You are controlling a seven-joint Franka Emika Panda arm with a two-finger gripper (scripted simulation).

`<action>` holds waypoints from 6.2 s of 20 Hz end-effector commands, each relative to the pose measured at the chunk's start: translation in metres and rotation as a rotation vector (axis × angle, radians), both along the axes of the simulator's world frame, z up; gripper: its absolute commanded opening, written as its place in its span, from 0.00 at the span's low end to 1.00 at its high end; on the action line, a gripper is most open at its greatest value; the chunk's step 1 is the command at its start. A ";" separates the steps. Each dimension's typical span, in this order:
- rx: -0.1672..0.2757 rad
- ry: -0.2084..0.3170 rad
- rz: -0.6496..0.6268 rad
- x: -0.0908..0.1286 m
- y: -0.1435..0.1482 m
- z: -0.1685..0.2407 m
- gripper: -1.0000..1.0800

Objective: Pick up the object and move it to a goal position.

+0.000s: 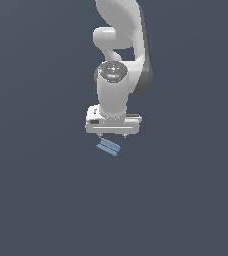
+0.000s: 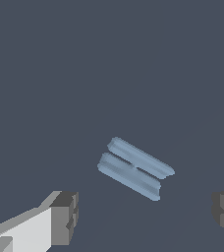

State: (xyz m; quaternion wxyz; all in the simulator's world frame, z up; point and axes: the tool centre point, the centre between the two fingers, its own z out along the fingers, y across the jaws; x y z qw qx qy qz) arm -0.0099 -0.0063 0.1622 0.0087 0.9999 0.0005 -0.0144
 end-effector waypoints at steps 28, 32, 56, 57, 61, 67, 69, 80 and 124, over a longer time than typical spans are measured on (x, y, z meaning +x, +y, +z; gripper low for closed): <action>-0.008 -0.062 0.127 0.017 -0.009 0.010 0.96; -0.009 -0.055 0.216 0.013 -0.012 -0.001 0.96; 0.015 -0.020 0.858 -0.017 -0.022 -0.076 0.96; 0.016 -0.019 0.881 -0.019 -0.022 -0.078 0.96; 0.022 -0.018 0.958 -0.023 -0.022 -0.086 0.96; 0.029 -0.017 1.033 -0.027 -0.022 -0.094 0.96; 0.030 -0.017 1.047 -0.028 -0.022 -0.095 0.96; 0.031 -0.017 1.055 -0.029 -0.022 -0.108 0.96; 0.032 -0.018 1.058 0.041 -0.097 -0.097 0.00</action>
